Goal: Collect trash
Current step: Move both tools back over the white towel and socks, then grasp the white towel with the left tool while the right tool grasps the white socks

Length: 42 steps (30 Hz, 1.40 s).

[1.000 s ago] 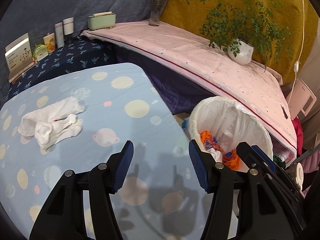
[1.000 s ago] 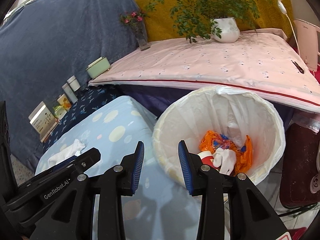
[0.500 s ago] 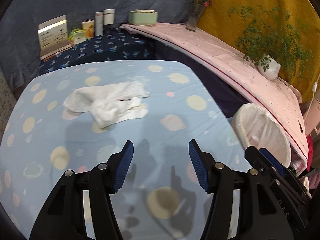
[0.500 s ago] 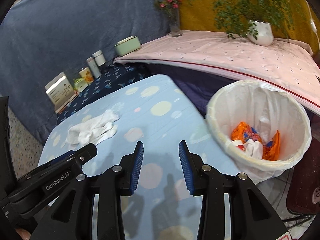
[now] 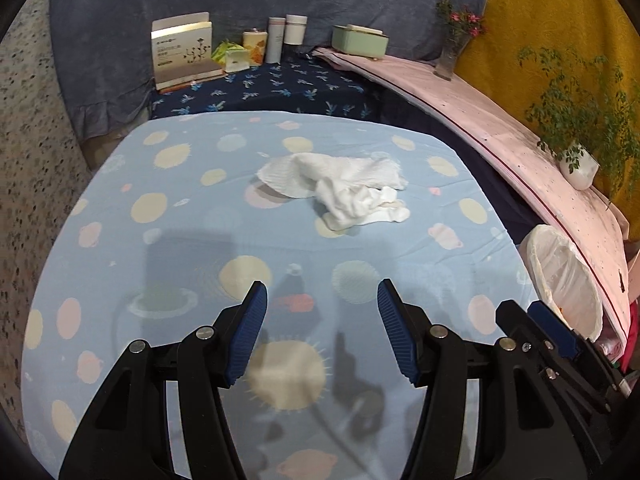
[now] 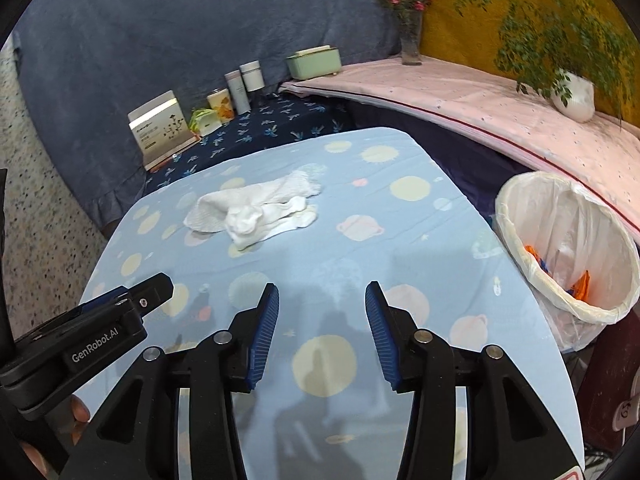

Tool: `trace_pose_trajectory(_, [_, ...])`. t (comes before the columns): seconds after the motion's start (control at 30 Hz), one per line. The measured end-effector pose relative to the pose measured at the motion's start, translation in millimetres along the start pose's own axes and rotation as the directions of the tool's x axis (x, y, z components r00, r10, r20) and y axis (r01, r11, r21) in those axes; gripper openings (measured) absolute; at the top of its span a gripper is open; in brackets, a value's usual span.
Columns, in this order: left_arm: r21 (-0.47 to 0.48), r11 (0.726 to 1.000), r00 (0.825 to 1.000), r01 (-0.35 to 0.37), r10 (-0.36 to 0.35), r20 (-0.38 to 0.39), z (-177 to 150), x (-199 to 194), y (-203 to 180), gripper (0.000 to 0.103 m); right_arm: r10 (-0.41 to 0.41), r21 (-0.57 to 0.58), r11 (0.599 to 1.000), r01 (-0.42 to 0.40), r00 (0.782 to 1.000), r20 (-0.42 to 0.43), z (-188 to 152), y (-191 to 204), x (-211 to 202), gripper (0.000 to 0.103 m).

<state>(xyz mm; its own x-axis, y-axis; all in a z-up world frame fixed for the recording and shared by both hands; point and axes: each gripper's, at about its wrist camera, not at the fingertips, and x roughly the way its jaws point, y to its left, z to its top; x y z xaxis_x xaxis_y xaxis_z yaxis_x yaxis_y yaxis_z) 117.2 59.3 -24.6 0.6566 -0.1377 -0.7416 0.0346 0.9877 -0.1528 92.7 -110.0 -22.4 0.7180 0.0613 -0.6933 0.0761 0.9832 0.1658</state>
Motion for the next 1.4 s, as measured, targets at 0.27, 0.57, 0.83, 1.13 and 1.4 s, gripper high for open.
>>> trace_pose_trajectory(0.27, [-0.016,1.0,1.0,-0.024,0.025,0.004,-1.0,-4.1,23.6,0.055,0.013,-0.041,0.999,-0.013,1.0,-0.01,-2.8,24.5,1.8,0.046])
trace_pose_trajectory(0.57, [-0.032,0.999,0.999,-0.041,0.04,-0.013,3.1,14.2,40.7,0.055,0.028,-0.045,0.999,-0.03,0.999,-0.031,-1.7,36.9,22.0,0.046])
trace_pose_trajectory(0.83, [-0.057,0.997,0.998,-0.054,0.053,-0.021,17.5,41.0,54.5,0.062,0.041,-0.03,0.999,-0.042,0.998,-0.044,8.2,43.4,49.4,0.052])
trace_pose_trajectory(1.13, [-0.047,0.998,0.999,-0.049,0.048,-0.006,54.1,76.2,57.1,0.07,0.069,0.008,0.998,-0.069,0.996,-0.053,32.3,52.9,93.1,0.058])
trace_pose_trajectory(1.4, [-0.032,0.998,0.999,-0.044,0.045,0.008,89.0,107.0,59.7,0.07,0.094,0.041,0.995,-0.092,0.994,-0.056,53.4,59.1,129.9,0.058])
